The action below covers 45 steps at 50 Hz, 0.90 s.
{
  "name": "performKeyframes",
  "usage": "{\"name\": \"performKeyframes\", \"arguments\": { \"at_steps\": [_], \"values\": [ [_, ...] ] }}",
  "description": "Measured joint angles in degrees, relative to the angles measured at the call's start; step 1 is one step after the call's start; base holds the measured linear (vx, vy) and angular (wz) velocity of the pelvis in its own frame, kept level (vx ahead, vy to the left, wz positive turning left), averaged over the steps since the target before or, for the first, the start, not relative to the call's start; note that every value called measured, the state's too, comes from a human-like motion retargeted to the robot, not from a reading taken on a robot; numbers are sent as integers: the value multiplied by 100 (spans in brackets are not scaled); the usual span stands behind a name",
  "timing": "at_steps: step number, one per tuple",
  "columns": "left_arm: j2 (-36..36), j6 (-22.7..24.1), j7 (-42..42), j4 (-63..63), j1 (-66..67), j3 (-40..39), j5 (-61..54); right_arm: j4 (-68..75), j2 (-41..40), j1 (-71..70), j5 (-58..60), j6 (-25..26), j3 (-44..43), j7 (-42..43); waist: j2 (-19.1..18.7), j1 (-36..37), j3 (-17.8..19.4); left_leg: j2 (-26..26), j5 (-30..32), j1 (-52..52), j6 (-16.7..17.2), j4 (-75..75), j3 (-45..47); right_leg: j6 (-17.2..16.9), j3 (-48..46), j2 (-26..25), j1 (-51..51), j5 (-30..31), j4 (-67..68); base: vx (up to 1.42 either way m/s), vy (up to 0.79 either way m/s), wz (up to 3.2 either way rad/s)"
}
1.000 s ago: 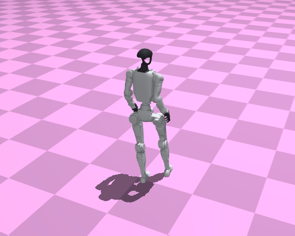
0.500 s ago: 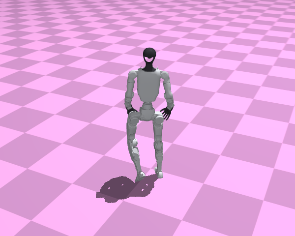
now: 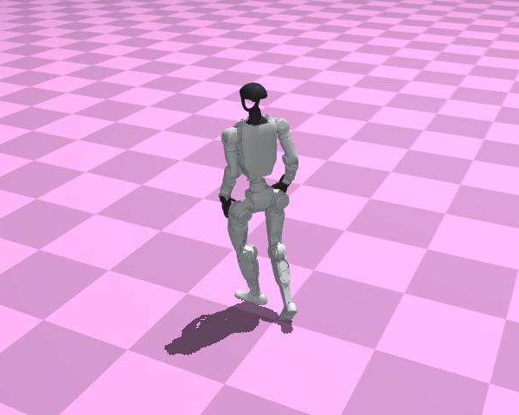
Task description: Walk run
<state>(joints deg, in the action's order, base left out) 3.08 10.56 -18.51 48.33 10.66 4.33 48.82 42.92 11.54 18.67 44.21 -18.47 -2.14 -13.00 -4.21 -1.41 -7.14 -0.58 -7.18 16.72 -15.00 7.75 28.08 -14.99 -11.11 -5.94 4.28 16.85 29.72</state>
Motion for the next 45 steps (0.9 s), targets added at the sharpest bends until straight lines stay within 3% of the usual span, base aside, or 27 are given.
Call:
{"name": "performKeyframes", "arguments": {
  "at_steps": [2,5,9,12,15,18,22,25,27,30,31,33,35,37,38,39,40,41,43,45],
  "values": [
    [124,44,-150,-78,-72,149,440,-96,79,7,145,-72,11,374,-251,-51,-11,102,-49,-99,0,24,-277,48,430,-241,307,13,707,45,12,145],
    [190,84,-311,-154,-99,299,1110,-89,29,47,147,-245,-121,909,-474,-52,7,41,-39,-280,0,-17,-691,482,803,-184,687,-600,1227,41,20,166],
    [141,80,-124,-243,74,412,1164,10,-159,167,-802,-597,-236,1081,-639,-270,7,-177,51,-563,0,-128,-1424,1192,845,298,1024,-1215,912,41,16,238],
    [73,181,-40,-167,215,305,915,-23,-238,249,-1083,-772,-222,1199,-602,-374,8,-400,65,-708,0,-77,-2087,1404,1366,321,1083,-1315,-4,44,4,244],
    [5,43,-246,43,260,145,658,-30,-299,273,-1042,-755,-195,1118,-388,-393,8,-771,84,-832,0,19,-2798,1332,2646,90,1016,-1207,-1084,34,-3,237],
    [-35,-86,-443,180,290,81,464,-22,-282,267,-952,-665,-123,892,-153,-359,59,-1141,83,-1016,0,120,-3440,1146,3508,167,1049,-1085,-1950,41,0,219],
    [-74,-111,-346,254,329,96,289,-89,-189,174,-774,-570,-34,595,43,-479,157,-1509,136,-1311,0,187,-4320,848,3524,310,1346,-1142,-2721,45,2,205],
    [-149,-147,-225,240,376,40,264,-160,-115,118,-562,-446,38,521,145,-553,213,-1702,202,-1547,0,225,-4773,234,3626,243,1446,-1269,-3162,52,1,157],
    [-190,-154,-217,247,410,24,297,-204,-88,124,-417,-384,63,549,169,-602,264,-1723,230,-1786,0,287,-4875,7,3619,193,1367,-1219,-3281,65,4,144],
    [-226,-158,-207,239,459,61,372,-207,-109,163,-421,-362,50,702,153,-720,223,-1809,476,-2023,0,389,-5007,317,3979,173,1195,-636,-3166,66,10,150],
    [-224,-151,-203,238,476,64,407,-179,-149,185,-528,-370,33,767,130,-740,191,-1810,604,-2080,57,479,-5024,432,3650,217,1169,-649,-3082,68,4,145],
    [-225,-131,-198,255,488,46,513,-116,-269,217,-751,-376,-33,825,29,-763,117,-1736,1003,-2105,308,730,-5040,639,3405,220,1052,-909,-2954,72,-2,145],
    [-264,-160,-238,301,423,37,662,-61,-352,182,-975,-303,-173,626,-110,-704,76,-1596,1717,-1961,843,1143,-4856,793,3185,203,972,-1170,-2799,54,5,151],
    [-285,-238,-288,231,391,199,721,-97,-285,159,-1015,-106,-289,434,-201,-849,83,-1362,2471,-1660,1836,1756,-4394,1095,3026,202,877,-1349,-2654,57,11,209],
    [-263,-209,-293,145,372,332,715,-144,-222,146,-992,-26,-305,396,-225,-924,82,-1193,2633,-1452,2501,2117,-4035,1247,2671,306,833,-1449,-2608,64,29,249],
    [-234,-103,-276,56,322,447,726,-174,-137,113,-948,4,-301,392,-219,-1034,65,-1097,2829,-1224,2834,2427,-3353,1251,2440,543,819,-1597,-2539,54,56,279],
    [-201,42,-248,-35,257,553,746,-195,-40,69,-895,10,-288,404,-196,-1161,40,-1037,3043,-986,3000,2713,-2509,1182,2271,848,822,-1769,-2457,40,31,276],
    [-125,216,-138,-121,256,573,879,-183,-44,86,-815,-29,-213,416,-105,-1236,-7,-878,3044,-728,3000,3090,-2342,1312,2147,843,781,-1847,-2440,42,-13,239],
    [25,502,165,-276,339,539,1236,-131,-121,174,-667,-46,-71,382,40,-1170,-62,-617,2603,-228,2900,3815,-2293,1571,1875,693,576,-1954,-2503,58,-62,142],
    [67,448,570,-406,431,485,1546,-84,-211,239,-572,36,-64,214,192,-907,-57,-516,2223,223,2721,4021,-1976,1663,1671,700,367,-2032,-2593,49,-26,85]
  ]
}}
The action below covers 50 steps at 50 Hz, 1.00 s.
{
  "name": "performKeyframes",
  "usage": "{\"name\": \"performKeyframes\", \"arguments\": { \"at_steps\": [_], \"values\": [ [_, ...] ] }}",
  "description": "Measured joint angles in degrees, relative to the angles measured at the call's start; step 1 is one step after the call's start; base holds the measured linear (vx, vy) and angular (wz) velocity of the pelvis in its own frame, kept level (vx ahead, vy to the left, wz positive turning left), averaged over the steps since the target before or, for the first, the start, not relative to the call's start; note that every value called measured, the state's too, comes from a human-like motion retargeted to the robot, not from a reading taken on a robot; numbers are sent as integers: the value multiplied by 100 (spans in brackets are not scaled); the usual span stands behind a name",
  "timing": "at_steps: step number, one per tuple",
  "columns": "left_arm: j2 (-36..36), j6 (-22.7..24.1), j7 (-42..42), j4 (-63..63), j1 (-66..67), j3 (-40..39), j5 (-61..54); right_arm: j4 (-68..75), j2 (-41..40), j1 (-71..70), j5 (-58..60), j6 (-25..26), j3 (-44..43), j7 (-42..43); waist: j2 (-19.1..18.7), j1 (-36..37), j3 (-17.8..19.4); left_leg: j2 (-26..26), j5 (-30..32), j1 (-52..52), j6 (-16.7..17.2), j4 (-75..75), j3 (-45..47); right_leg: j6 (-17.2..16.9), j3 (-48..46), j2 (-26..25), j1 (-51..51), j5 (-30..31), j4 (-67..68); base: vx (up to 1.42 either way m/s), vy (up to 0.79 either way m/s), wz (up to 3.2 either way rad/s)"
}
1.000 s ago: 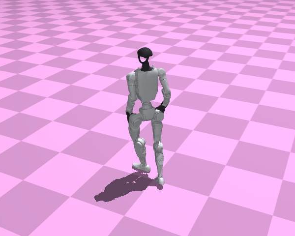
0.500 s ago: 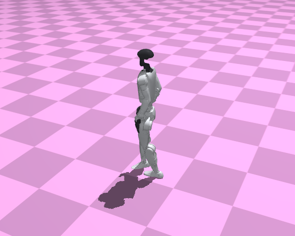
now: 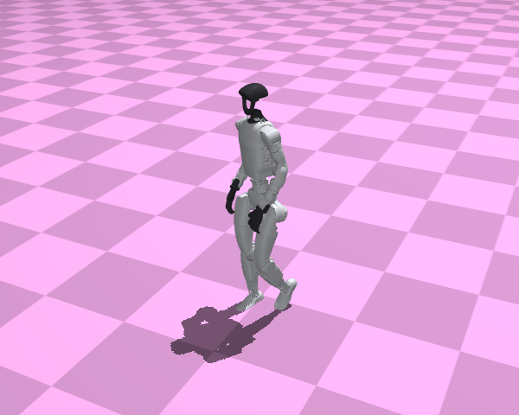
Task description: Walk run
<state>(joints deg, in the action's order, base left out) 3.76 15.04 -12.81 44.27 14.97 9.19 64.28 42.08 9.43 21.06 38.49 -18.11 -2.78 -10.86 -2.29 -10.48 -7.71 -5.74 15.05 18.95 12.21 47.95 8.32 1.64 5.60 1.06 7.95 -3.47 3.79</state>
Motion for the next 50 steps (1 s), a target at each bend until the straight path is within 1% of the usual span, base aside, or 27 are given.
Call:
{"name": "performKeyframes", "arguments": {
  "at_steps": [2,5,8,10,12,15,17,18,20,22,23,25,26,27,28,30,32,34,36,39,41,43,45,46,47,48,50],
  "values": [
    [-36,-226,340,-43,72,-71,23,11,-85,44,47,112,-32,-153,117,267,31,25,-392,449,-352,-206,170,65,-164,-23,-194,-86,-100,46,-8,77],
    [-101,-176,570,-100,199,-147,-269,1,-127,119,53,76,16,-106,227,526,78,444,-1016,1022,-1166,-787,687,105,-523,-19,-470,-273,-209,56,-6,95],
    [-99,46,987,-220,269,-233,-632,19,-105,139,184,-10,115,-112,253,887,168,808,-1058,1414,-1724,-1913,1000,163,-741,-152,-737,-496,-245,58,-5,56],
    [-116,153,1220,-220,264,-293,-831,55,-96,122,343,-20,142,-244,275,1090,209,988,-1016,1558,-1986,-2795,1282,189,-869,-242,-917,-634,-273,59,-5,40],
    [-146,142,1178,-147,225,-330,-896,100,-97,88,480,21,141,-414,343,1238,223,891,-1094,1698,-2151,-3601,1275,175,-999,-265,-1088,-726,-305,71,-2,46],
    [-178,-27,784,-17,146,-360,-839,178,-119,62,602,64,124,-564,475,1253,141,659,-1405,1760,-2361,-4424,1343,115,-1370,-201,-1289,-742,-278,84,0,72],
    [-183,-111,509,-7,96,-387,-774,260,-150,90,635,77,136,-564,577,1242,89,563,-1238,1680,-2637,-4329,1448,-21,-1450,-124,-1425,-485,-132,95,4,53],
    [-182,-121,410,-28,80,-403,-762,315,-168,115,637,89,147,-559,617,1255,54,571,-1258,1583,-2601,-4195,1582,-150,-1475,-96,-1507,-258,-50,120,12,28],
    [-179,-139,310,-76,71,-424,-710,459,-208,172,605,118,120,-563,667,1314,-38,568,-1126,1415,-2443,-4057,1617,-465,-1581,-29,-1669,469,137,113,15,17],
    [-141,-178,249,-125,62,-410,-697,612,-292,229,418,197,50,-493,653,1338,-125,424,-1126,1303,-2377,-3883,1196,-696,-1652,56,-1748,1654,483,105,14,21],
    [-112,-179,231,-147,70,-405,-713,659,-340,279,236,230,44,-418,631,1365,-152,473,-1184,1233,-2371,-3773,1134,-761,-1431,86,-1724,2281,774,124,14,28],
    [-28,-151,190,-157,70,-376,-785,670,-409,340,-176,164,73,-228,458,1292,-148,488,-1472,1001,-2489,-3575,790,-608,-1441,70,-1455,3347,1751,117,8,78],
    [13,-166,175,-129,70,-348,-834,618,-380,340,-215,107,90,-112,511,1105,-41,274,-1638,698,-2575,-3557,808,-606,-1418,162,-1117,3347,2861,106,0,144],
    [63,-185,150,-87,54,-339,-883,562,-360,317,-211,54,109,-5,483,938,30,174,-1767,448,-2624,-3572,747,-691,-1272,31,-824,3347,3607,98,-6,155],
    [130,-213,104,-18,7,-368,-929,499,-359,247,-117,8,132,81,291,809,29,305,-1824,303,-2599,-3652,529,-948,-881,-546,-619,3347,3623,76,-9,122],
    [209,-310,-67,149,-91,-435,-1017,385,-352,107,135,-44,83,203,6,636,86,478,-1992,82,-2526,-3649,197,-1166,-154,-1500,-139,2882,3831,60,-10,83],
    [238,-401,-258,287,-141,-441,-1079,260,-369,40,176,-76,-4,389,-144,576,130,544,-2155,-260,-2486,-3771,211,-1343,205,-1785,252,2253,3843,100,-9,40],
    [261,-389,-371,402,-165,-393,-1145,114,-393,40,-11,-207,-38,672,-213,513,175,490,-2249,-659,-2469,-4021,228,-1261,155,-1573,675,1693,3588,99,-7,48],
    [282,-308,-381,514,-138,-302,-1223,-52,-388,94,-210,-429,-23,951,-226,299,229,308,-2337,-1028,-2492,-4221,24,-1060,-175,-1064,1136,1245,3128,86,-9,96],
    [282,-192,-415,661,-37,-140,-1303,-288,-341,209,-253,-720,44,1257,-129,-2,306,-4,-2547,-1590,-2518,-4393,-229,-987,-614,-243,1542,1143,1886,103,-20,88],
    [269,-175,-506,773,1,-32,-1272,-377,-317,260,-159,-770,96,1353,-33,-205,373,-190,-2711,-1982,-2497,-4432,-422,-960,-699,126,1719,1050,975,79,-17,88],
    [248,-226,-616,882,-2,18,-1203,-405,-309,280,13,-684,142,1323,-5,-372,436,-254,-2862,-2353,-2431,-4443,-593,-887,-506,258,1920,856,114,99,-27,63],
    [201,-323,-738,962,-78,-72,-1161,-391,-323,223,229,-420,160,1172,-59,-338,427,-209,-2964,-2619,-2304,-4454,-551,-980,-257,152,2037,656,-810,93,-27,-2],
    [185,-349,-746,977,-75,-113,-1136,-382,-333,228,259,-314,156,1107,-97,-342,409,-189,-2956,-2740,-2216,-4408,-549,-1245,-592,182,2083,474,-851,100,-33,-4],
    [170,-373,-750,996,-76,-150,-1098,-372,-347,217,256,-233,148,1011,-125,-363,386,-183,-2909,-2844,-2111,-4345,-553,-1362,-797,184,2106,367,-820,120,-44,21],
    [153,-394,-745,1021,-84,-182,-1034,-361,-373,173,184,-201,134,856,-132,-417,350,-203,-2785,-2917,-1971,-4249,-572,-1184,-739,131,2081,413,-644,127,-45,40],
    [150,-416,-721,1063,-65,-130,-922,-381,-429,132,-60,-227,50,634,-306,-566,240,-25,-2268,-2977,-1545,-4018,-661,-454,-1005,28,2042,272,-202,121,-40,69]
  ]
}}
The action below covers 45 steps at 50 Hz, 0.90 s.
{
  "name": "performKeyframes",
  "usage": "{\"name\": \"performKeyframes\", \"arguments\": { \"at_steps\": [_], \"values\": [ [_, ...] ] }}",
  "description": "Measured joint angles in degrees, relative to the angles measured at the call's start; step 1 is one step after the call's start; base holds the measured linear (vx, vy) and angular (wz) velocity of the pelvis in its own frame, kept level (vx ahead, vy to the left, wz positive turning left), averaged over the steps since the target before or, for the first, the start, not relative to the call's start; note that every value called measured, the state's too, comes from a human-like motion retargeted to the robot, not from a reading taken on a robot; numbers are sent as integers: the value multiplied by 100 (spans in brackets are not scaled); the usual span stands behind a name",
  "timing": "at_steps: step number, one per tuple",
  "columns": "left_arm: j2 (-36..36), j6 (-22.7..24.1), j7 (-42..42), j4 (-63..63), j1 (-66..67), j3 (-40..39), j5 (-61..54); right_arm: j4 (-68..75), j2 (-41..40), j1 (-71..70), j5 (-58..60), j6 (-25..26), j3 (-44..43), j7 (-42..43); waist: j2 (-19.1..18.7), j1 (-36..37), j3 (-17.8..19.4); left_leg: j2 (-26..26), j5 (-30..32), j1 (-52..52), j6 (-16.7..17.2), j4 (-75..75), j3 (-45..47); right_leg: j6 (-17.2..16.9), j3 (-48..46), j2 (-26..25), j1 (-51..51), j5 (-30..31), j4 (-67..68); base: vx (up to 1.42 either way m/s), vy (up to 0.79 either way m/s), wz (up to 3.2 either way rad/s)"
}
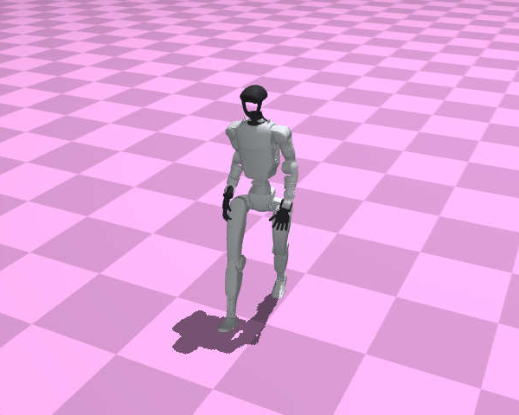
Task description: Walk run
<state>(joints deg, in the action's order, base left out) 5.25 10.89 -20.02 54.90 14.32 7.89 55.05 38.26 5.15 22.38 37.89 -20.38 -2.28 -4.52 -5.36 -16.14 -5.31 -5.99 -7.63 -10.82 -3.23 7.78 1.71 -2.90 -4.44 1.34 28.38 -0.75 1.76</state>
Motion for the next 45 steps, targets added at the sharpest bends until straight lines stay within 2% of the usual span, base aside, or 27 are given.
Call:
{"name": "performKeyframes", "arguments": {
  "at_steps": [2,5,7,8,10,15,18,21,23,26,27,28,30,32,33,35,36,37,38,39,40,42,45],
  "values": [
    [-17,-30,-13,40,18,71,62,-28,-24,-22,-334,-75,-102,23,-115,-183,-116,117,1091,8,607,398,-195,197,-224,-29,-72,549,274,112,-38,85],
    [-85,-73,32,2,75,48,-19,18,-50,-67,-700,-212,-105,60,-112,-223,-188,182,3206,390,1609,1719,-169,645,958,-279,-375,540,654,127,-50,38],
    [-46,-23,138,-104,76,117,-83,42,5,-102,-590,-71,-99,-190,-235,-234,-40,610,3763,1081,1822,3430,41,882,784,-493,-731,214,791,111,-41,18],
    [-23,17,175,-152,50,112,-83,53,60,-130,-463,51,-59,-272,-303,-201,57,756,3763,1369,1823,4205,2,924,340,-522,-908,126,852,97,-38,-7],
    [-5,130,339,-341,-16,64,13,107,265,-224,26,300,21,-489,130,-83,-121,79,3581,1915,1441,4246,-54,992,433,-185,-1292,53,565,87,-42,-15],
    [-16,351,1370,-811,182,-71,-236,390,316,-262,657,559,79,-785,617,415,-96,556,1975,3311,319,4199,1191,1182,814,-313,-2023,-80,199,96,-38,-68],
    [14,629,2096,-1106,302,-97,-567,426,305,-184,620,468,157,-655,676,866,-38,829,1411,3862,-56,3037,1725,1393,1021,-614,-2464,-234,4,94,-28,-125],
    [8,688,2544,-1223,370,-155,-458,504,277,-130,687,344,172,-624,576,1215,43,875,1340,4182,-311,1387,1719,1646,1117,-972,-2955,-490,-102,106,-24,-101],
    [-57,603,2496,-1149,380,-206,-277,587,260,-108,725,345,161,-741,558,1320,49,749,1015,4343,-536,301,1722,1774,1284,-1101,-3221,-671,-61,114,-13,-49],
    [-197,275,1870,-922,321,-339,-260,772,183,-102,688,411,129,-1001,646,1340,-43,380,494,4433,-317,-937,1367,1790,1040,-1093,-3533,-698,89,116,-14,-13],
    [-216,185,1609,-881,285,-389,-354,822,154,-95,658,441,123,-1056,691,1330,-79,327,400,4419,-314,-1013,1319,1748,947,-1112,-3616,-578,168,137,-19,3],
    [-221,169,1344,-865,228,-444,-513,863,130,-92,631,475,116,-1075,738,1351,-104,271,435,4407,-547,-802,1223,1621,942,-1122,-3692,-373,286,135,-16,-31],
    [-223,294,1107,-890,164,-552,-827,920,92,-48,558,521,152,-999,883,1557,-193,454,401,4340,-663,-340,1727,1201,970,-1003,-3839,364,581,88,-12,-88],
    [-172,399,1250,-959,165,-578,-1026,943,48,-1,401,537,120,-933,977,1785,-291,507,859,4206,-642,-38,1711,583,675,-786,-3883,1678,1034,141,-1,-85],
    [-140,407,1371,-981,164,-573,-1093,928,9,7,324,531,77,-944,930,1761,-312,441,1030,4163,-638,127,1214,202,754,-870,-3851,2344,1370,182,2,0],
    [-90,348,1508,-969,147,-588,-1165,825,11,2,216,489,83,-964,983,1426,-193,13,909,4111,-808,629,257,-519,881,-1012,-3379,3075,2931,148,-6,89],
    [-62,286,1469,-898,88,-566,-1132,761,49,-45,214,426,91,-940,1048,1228,-81,-105,701,3930,-871,824,480,-770,773,-988,-3027,3075,3922,105,-14,112],
    [-16,222,1396,-826,31,-538,-1094,697,72,-89,225,355,109,-901,988,1096,-11,-10,541,3732,-889,910,708,-906,673,-1069,-2728,3074,4520,106,-17,54],
    [66,158,1258,-755,-25,-502,-1046,633,63,-126,265,267,148,-833,680,1095,-22,514,473,3502,-816,778,946,-812,589,-1359,-2536,3071,4335,116,-19,-1],
    [106,85,1048,-675,-82,-461,-975,579,69,-149,313,189,136,-717,482,1079,-4,723,372,3277,-763,688,1004,-641,571,-1531,-2287,2887,4335,117,-18,-26],
    [125,9,800,-590,-139,-419,-893,529,82,-164,364,116,99,-578,338,1056,29,774,254,3057,-720,618,971,-432,588,-1646,-2010,2613,4427,95,-9,-7],
    [137,19,420,-493,-164,-330,-720,403,57,-138,217,-87,-10,-205,192,1000,91,710,130,2607,-645,382,911,-364,787,-1657,-1584,2111,4271,97,-5,24],
    [185,166,274,-488,-106,-106,-683,148,58,-76,-248,-561,-74,342,-36,544,211,661,64,1962,-580,-44,827,-313,717,-1299,-905,1248,3586,113,-10,99]
  ]
}}
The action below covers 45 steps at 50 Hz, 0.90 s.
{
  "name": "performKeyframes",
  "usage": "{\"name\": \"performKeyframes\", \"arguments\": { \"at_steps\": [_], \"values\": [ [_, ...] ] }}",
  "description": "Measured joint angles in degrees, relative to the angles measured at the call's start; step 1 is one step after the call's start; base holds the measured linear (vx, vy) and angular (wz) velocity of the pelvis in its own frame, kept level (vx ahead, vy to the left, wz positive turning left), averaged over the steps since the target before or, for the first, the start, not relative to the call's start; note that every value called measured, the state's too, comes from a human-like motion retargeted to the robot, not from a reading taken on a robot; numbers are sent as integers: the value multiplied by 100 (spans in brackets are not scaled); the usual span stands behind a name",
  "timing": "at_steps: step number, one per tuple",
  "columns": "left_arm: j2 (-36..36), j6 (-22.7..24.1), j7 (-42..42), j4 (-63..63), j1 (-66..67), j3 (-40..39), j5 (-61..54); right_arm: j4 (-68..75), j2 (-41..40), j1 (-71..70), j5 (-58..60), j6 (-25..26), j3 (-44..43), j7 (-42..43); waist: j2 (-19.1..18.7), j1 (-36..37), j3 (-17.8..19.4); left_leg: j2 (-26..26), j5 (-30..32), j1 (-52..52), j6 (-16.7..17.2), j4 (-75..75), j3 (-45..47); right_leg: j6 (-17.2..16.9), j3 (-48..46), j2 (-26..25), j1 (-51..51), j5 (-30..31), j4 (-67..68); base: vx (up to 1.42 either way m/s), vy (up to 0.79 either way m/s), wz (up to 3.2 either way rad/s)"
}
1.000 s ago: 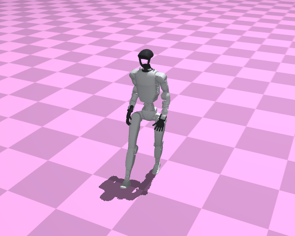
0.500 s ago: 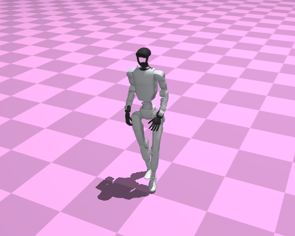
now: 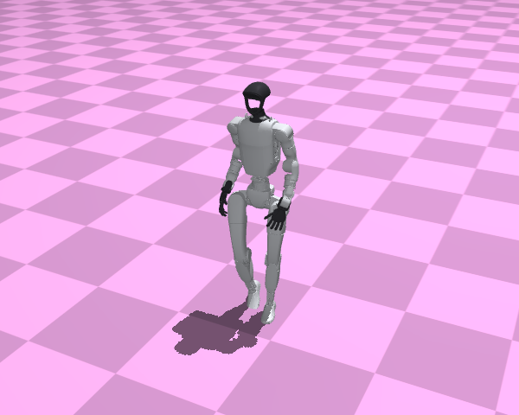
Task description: Walk run
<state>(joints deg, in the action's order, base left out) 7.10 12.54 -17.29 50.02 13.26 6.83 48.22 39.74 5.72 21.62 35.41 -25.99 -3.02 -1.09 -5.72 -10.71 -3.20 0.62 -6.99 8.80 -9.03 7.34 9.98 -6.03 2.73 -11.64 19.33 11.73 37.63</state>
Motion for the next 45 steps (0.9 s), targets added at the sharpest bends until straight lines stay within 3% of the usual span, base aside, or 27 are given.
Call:
{"name": "performKeyframes", "arguments": {
  "at_steps": [5,7,10,11,13,15,17,18,20,22,23,28,30,32,35,37,38,40,41,42,43,45],
  "values": [
    [-12,103,282,22,186,191,17,-397,194,117,140,-485,115,600,173,-614,83,-564,-443,-1005,-32,-302,-342,94,-555,1336,559,-318,-2427,107,-22,78],
    [-25,74,106,126,151,169,156,-400,186,114,436,-357,170,523,221,-763,98,-630,-640,-1371,64,-321,-472,195,-486,1479,780,-555,-3361,101,-33,40],
    [-68,14,-264,301,69,8,310,-260,84,47,782,180,229,157,149,-625,-32,-560,-727,-1724,358,-268,-310,-135,-571,1374,1015,-1152,-4263,120,-48,-34],
    [-84,42,-235,329,80,-13,332,-212,44,23,736,302,201,-120,164,-646,-86,-595,-568,-1816,520,-157,-324,51,-550,1342,982,-1074,-4138,101,-37,-2],
    [-99,98,-42,362,117,29,369,-167,-48,-14,412,408,67,-629,57,-739,-214,-477,57,-1891,974,136,-419,732,-874,1296,959,-1101,-3647,103,-33,65],
    [-107,123,232,374,168,157,406,-179,-142,16,-183,352,-113,-664,-46,-1030,-297,-362,1303,-1917,1518,674,-844,793,-1367,1452,868,-453,-3266,147,-61,119],
    [-130,127,422,338,204,111,453,-156,-200,21,-759,128,-65,-464,-53,-1025,-423,-318,2829,-1596,2164,1638,-828,1112,-354,1190,649,-542,-2940,164,-78,35],
    [-136,144,474,297,230,125,469,-156,-171,30,-937,13,-67,-471,-46,-994,-412,-266,3354,-1311,2341,2383,-793,1229,122,1060,563,-720,-2779,140,-60,-8],
    [-114,160,584,229,214,139,433,-108,-82,-9,-825,105,-104,-611,-335,-801,-146,391,3699,-522,2403,4628,-659,1414,-585,764,245,-1096,-2408,92,-35,-43],
    [-119,180,672,182,139,63,367,-35,76,-88,-311,426,-16,-862,49,-713,-266,-242,3593,-61,2257,4749,-940,1526,-500,970,-189,-1162,-2701,98,-56,-50],
    [-109,175,704,146,123,21,358,7,155,-120,-39,567,37,-1024,269,-596,-348,-339,3275,174,1906,4742,-657,1580,-336,1024,-396,-1207,-2849,108,-56,-63],
    [-165,257,1173,-171,220,-132,13,103,292,-155,809,794,139,-1222,752,-98,-277,-168,1715,1598,721,4280,-41,1710,-62,895,-1193,-1239,-3305,92,-39,-87],
    [-189,479,1526,-330,250,-143,-411,76,317,-132,879,669,224,-971,831,254,-229,-25,1366,2008,439,3446,235,1848,105,710,-1468,-1315,-3428,97,-33,-157],
    [-173,636,1772,-516,272,-126,-553,77,328,-81,974,479,254,-816,798,638,-169,-4,1413,2251,234,2324,304,1999,310,466,-1764,-1459,-3493,98,-26,-167],
    [-179,600,1769,-707,263,-160,-201,212,332,-46,1123,372,260,-886,730,1106,-98,-143,1168,2433,-126,591,331,2103,531,289,-2220,-1715,-3495,120,-13,-128],
    [-227,395,1518,-697,243,-212,193,380,300,-79,1185,472,262,-1215,756,1244,-92,-332,739,2463,61,-396,544,2103,545,252,-2502,-1781,-3433,107,-14,-52],
    [-250,246,1365,-662,225,-249,341,466,257,-109,1206,558,268,-1447,742,1210,-103,-402,436,2419,566,-791,680,2103,372,161,-2637,-1718,-3411,123,-26,-3],
    [-279,45,1130,-625,177,-326,366,571,200,-117,1244,748,270,-1848,797,1220,-146,-355,353,2344,803,-845,961,1936,206,54,-2846,-1385,-3275,131,-28,-7],
    [-301,95,1042,-610,134,-382,219,574,175,-105,1244,810,270,-1918,860,1296,-209,-403,464,2349,348,-593,910,1673,155,118,-2893,-1019,-3150,128,-22,-51],
    [-320,143,987,-596,106,-440,51,572,156,-90,1235,857,280,-1950,925,1381,-271,-420,641,2350,13,-369,901,1363,110,185,-2941,-578,-3001,153,-17,-92],
    [-334,188,997,-583,106,-500,-157,560,148,-70,1208,877,310,-1904,994,1484,-331,-375,953,2346,-82,-198,974,960,80,259,-2992,16,-2804,162,-14,-106],
    [-350,234,1109,-516,115,-527,-648,551,123,-52,1156,896,309,-1770,1111,1583,-453,-561,1079,2373,-290,246,171,-38,-17,451,-2926,1223,-2145,130,-10,-76]
  ]
}}
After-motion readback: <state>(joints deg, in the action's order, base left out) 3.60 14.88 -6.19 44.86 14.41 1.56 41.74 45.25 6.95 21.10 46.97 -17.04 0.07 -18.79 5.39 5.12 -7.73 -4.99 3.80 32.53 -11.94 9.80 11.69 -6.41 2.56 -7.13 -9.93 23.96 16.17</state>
